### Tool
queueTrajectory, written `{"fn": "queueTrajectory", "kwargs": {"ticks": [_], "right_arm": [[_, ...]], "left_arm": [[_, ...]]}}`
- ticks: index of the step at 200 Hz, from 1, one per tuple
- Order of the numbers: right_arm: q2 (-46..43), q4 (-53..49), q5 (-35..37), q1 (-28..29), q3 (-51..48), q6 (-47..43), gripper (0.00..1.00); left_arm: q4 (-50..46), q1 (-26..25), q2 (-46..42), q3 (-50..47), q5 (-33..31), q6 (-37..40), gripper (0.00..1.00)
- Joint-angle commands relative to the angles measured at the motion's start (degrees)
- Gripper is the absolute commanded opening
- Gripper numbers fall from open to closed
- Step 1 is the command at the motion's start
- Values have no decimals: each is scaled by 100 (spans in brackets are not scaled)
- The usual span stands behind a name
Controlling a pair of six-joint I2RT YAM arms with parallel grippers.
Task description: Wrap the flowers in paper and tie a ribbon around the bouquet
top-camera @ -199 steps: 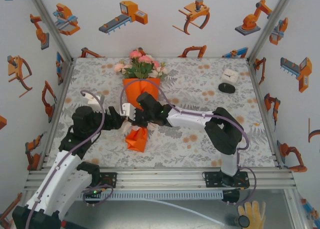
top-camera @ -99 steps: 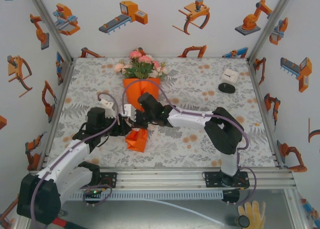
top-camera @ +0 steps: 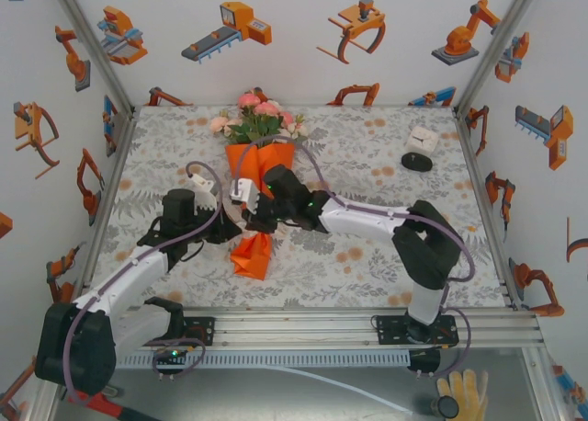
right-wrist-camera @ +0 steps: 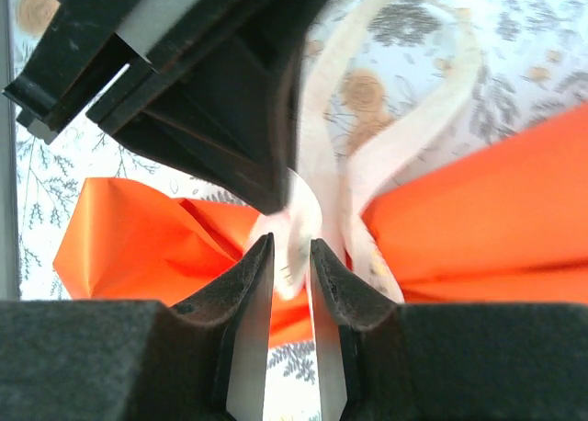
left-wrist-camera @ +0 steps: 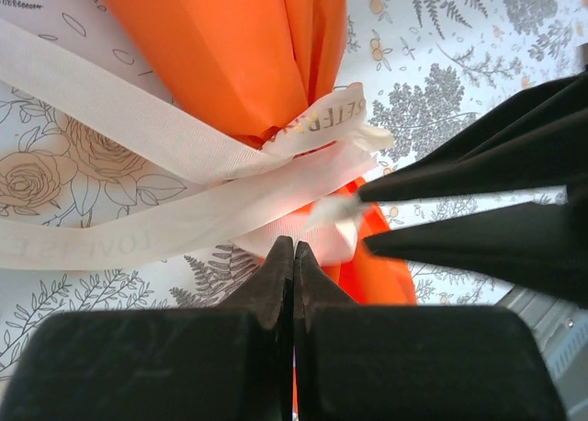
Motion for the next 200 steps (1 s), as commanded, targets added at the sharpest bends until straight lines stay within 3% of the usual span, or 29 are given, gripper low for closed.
{"fn": "queueTrajectory", "kwargs": {"ticks": [1, 16, 57, 176, 200], "right_arm": [[-504, 604, 486, -394, -425, 1215, 26], [-474, 536, 375, -741, -578, 1478, 26], [-57, -21, -146, -1102, -388, 1172, 42], [894, 140, -1213, -1120, -175, 1268, 45], [686, 190, -760, -1106, -299, 1342, 44]], "left_arm": [[201, 22, -80, 214, 208, -141, 0], [173, 18, -50, 287, 265, -156, 0], [-66, 20, 69, 534, 141, -135, 0], [-252, 19, 190, 703, 50, -37, 0], [-246, 24, 176, 703, 50, -45, 0]]}}
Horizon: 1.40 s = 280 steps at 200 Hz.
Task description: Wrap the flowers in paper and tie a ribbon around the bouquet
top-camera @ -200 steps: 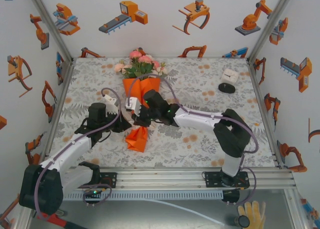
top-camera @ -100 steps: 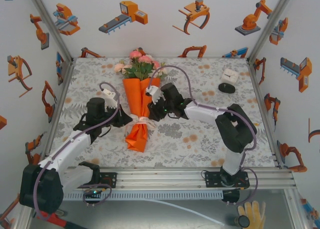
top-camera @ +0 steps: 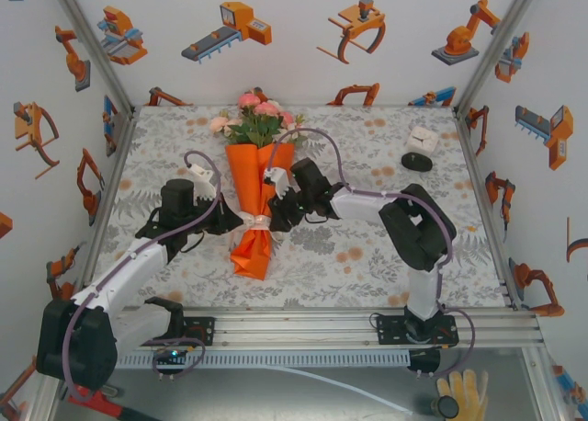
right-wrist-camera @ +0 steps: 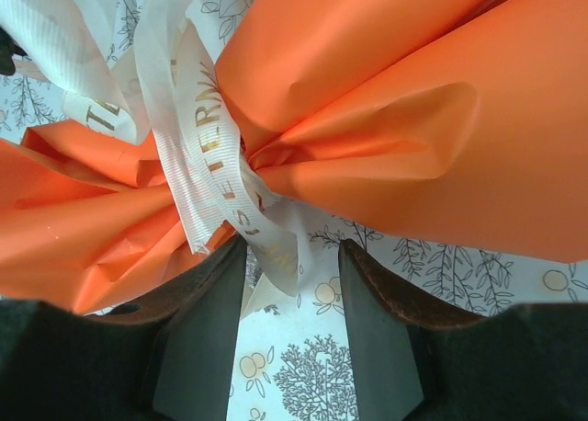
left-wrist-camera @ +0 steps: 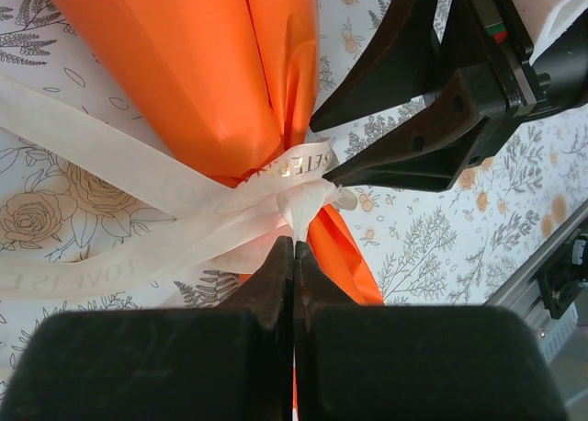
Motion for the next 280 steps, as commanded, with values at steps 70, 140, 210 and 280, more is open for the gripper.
{"fn": "queueTrajectory", "kwargs": {"ticks": [70, 140, 210, 280], "right_arm": [[-1270, 303, 1579, 509, -317, 2261, 27], [-896, 336, 2721, 628, -417, 6455, 26], [-767, -433, 3117, 659, -280, 6526, 36], [-496, 4, 2672, 704, -312, 6882, 34]], "left_arm": [[-60, 16, -22, 180, -45, 35, 0], [-78, 22, -173, 143, -60, 15, 0], [-98, 19, -160, 178, -81, 51, 0], [-40, 20, -105, 185, -78, 26, 0]]}}
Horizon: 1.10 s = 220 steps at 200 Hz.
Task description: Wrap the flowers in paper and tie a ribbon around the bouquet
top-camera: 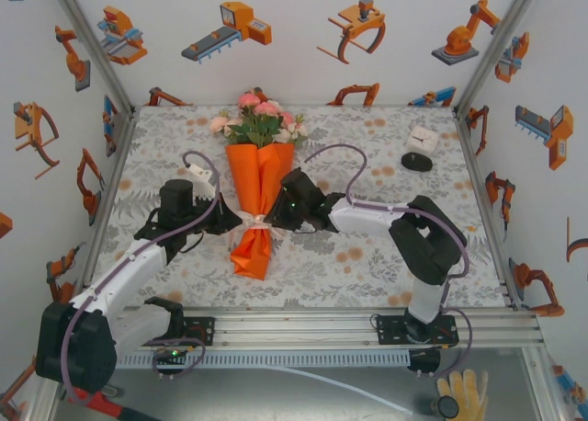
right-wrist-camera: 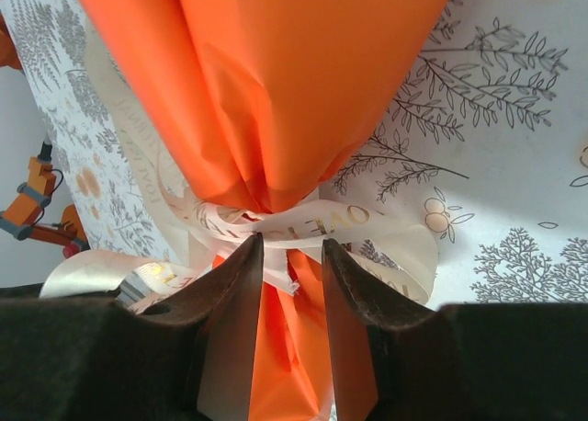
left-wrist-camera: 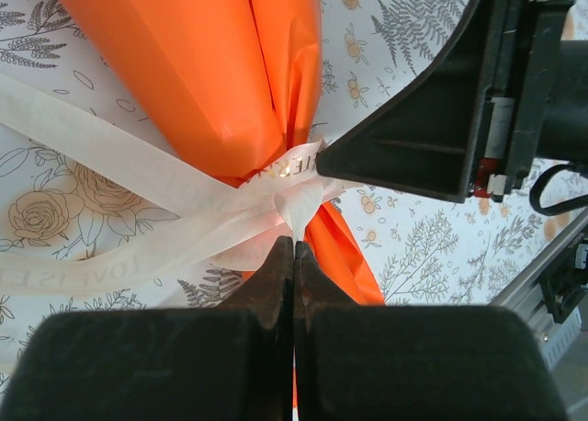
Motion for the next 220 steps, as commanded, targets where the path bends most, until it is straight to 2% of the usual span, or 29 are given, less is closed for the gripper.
{"fn": "queueTrajectory", "kwargs": {"ticks": [1, 43, 97, 115, 152, 183, 220], "right_arm": [[100, 237, -125, 29, 17, 240, 34], [85, 290, -211, 134, 7, 333, 29], [-42, 202, -201, 152, -49, 317, 29], [-10, 161, -149, 152, -62, 290, 23], [-225, 32, -26, 184, -117, 183, 2], [-654, -283, 154, 381, -244, -50, 0], [-998, -301, 499, 641, -869, 77, 0]], "left_arm": [[3, 22, -2, 187, 5, 27, 0], [48, 19, 70, 198, 4, 27, 0], [63, 20, 101, 207, 15, 28, 0], [73, 22, 85, 198, 12, 26, 0], [62, 21, 81, 172, 10, 22, 0], [105, 16, 102, 154, 21, 18, 0], [93, 21, 120, 180, 34, 28, 0]]}}
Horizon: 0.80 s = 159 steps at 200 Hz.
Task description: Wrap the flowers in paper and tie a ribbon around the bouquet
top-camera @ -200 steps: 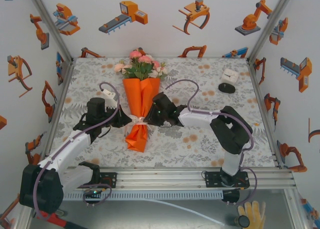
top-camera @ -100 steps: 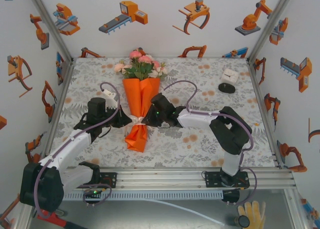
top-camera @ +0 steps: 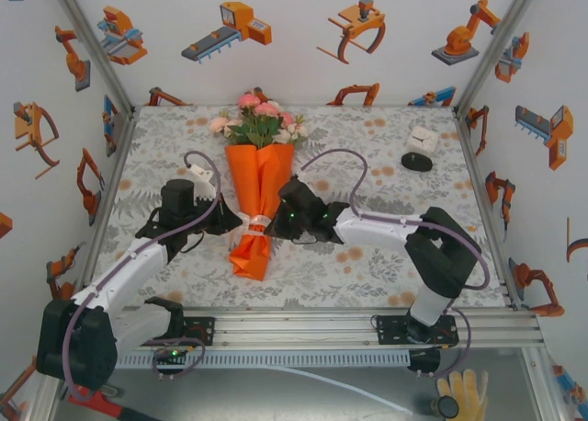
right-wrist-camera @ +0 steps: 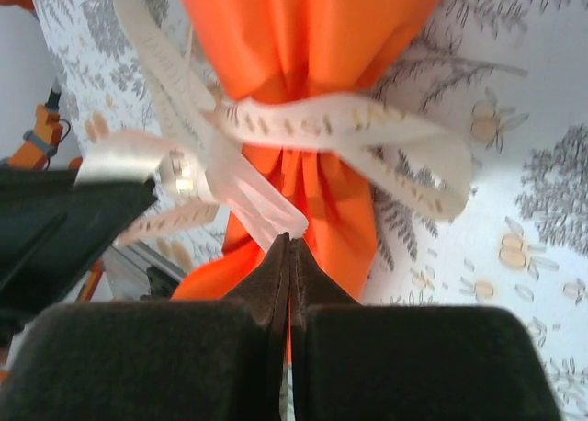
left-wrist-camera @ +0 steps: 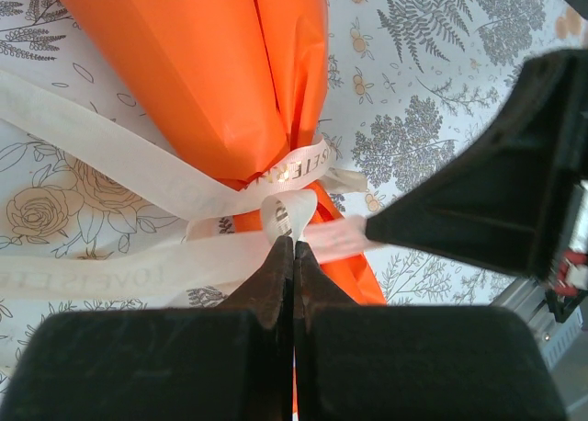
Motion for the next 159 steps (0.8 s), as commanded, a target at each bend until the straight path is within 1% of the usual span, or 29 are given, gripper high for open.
{"fn": "queueTrajectory", "kwargs": {"ticks": [1, 28, 50, 56, 64, 70, 87, 103, 129, 142, 150, 159], "right_arm": [[-224, -139, 356, 131, -438, 1, 0], [-329, -82, 486, 172, -941, 141, 2], [-356, -124, 603, 228, -1134, 181, 7], [-351, -125, 591, 245, -1135, 153, 11], [-371, -112, 546, 254, -1126, 80, 20], [-421, -124, 546, 252, -1097, 0, 26], [-642, -336, 698, 254, -981, -306, 33], [-953, -631, 951, 252, -875, -761, 37], [-1367, -771, 1060, 240, -669, -2049, 43], [-1344, -647, 898, 226, -497, -2909, 45], [-1218, -664, 835, 195, -328, -3405, 50], [-1000, -727, 714, 100, -107, -3871, 52]], "left_arm": [[86, 23, 13, 178, 35, 29, 0], [42, 17, 20, 209, 61, 43, 0], [58, 23, 4, 196, 62, 34, 0], [58, 23, 0, 195, 60, 25, 0], [77, 22, 8, 185, 69, 23, 0], [89, 24, 12, 186, 69, 16, 0], [98, 19, 40, 185, 81, 9, 0], [93, 7, 72, 200, 123, 16, 0], [109, -2, 140, 230, 203, 50, 0], [110, -18, 154, 240, 265, 96, 0], [101, -16, 171, 248, 303, 124, 0], [92, -19, 185, 256, 361, 173, 0]]}}
